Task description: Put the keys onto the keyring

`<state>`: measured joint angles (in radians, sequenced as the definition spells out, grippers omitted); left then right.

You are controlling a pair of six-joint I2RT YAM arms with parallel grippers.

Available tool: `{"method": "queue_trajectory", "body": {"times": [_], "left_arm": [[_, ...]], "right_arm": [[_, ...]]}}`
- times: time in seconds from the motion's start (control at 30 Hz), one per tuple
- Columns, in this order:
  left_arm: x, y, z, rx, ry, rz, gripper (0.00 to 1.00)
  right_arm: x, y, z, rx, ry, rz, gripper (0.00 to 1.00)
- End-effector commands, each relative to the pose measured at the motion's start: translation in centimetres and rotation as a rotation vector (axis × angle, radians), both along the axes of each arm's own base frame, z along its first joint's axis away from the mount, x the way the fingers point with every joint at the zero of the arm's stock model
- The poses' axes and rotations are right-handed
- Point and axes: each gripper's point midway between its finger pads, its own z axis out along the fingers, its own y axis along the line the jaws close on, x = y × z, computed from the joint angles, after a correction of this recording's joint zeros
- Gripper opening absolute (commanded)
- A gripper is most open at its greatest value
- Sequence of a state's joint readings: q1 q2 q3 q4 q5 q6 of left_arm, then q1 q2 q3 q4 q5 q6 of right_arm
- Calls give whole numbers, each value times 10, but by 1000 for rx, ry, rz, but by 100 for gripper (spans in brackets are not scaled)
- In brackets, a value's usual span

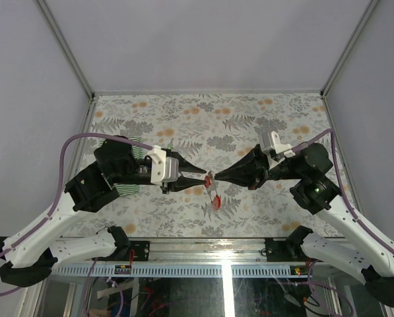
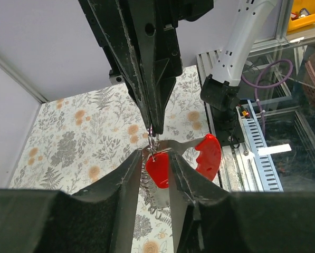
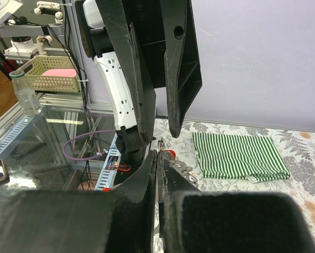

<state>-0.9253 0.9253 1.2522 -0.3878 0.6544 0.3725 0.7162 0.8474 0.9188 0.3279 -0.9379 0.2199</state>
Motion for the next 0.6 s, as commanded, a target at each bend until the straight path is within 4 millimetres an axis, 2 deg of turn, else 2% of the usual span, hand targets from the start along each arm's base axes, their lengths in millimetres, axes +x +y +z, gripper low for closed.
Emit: {"method": "queue_trajectory", "body": {"times": [0.0, 0.3, 0.57], "left_arm": [[-4, -4, 9, -32, -24, -36, 27], [-1, -7, 10, -31, -26, -32, 24], [1, -7, 10, -29, -25, -22, 10]], "right_arm": [[-16, -10, 41, 99, -107, 23, 0], [-17, -10, 40, 99, -106, 26, 0], [-18, -11, 41, 104, -109, 25, 0]]}}
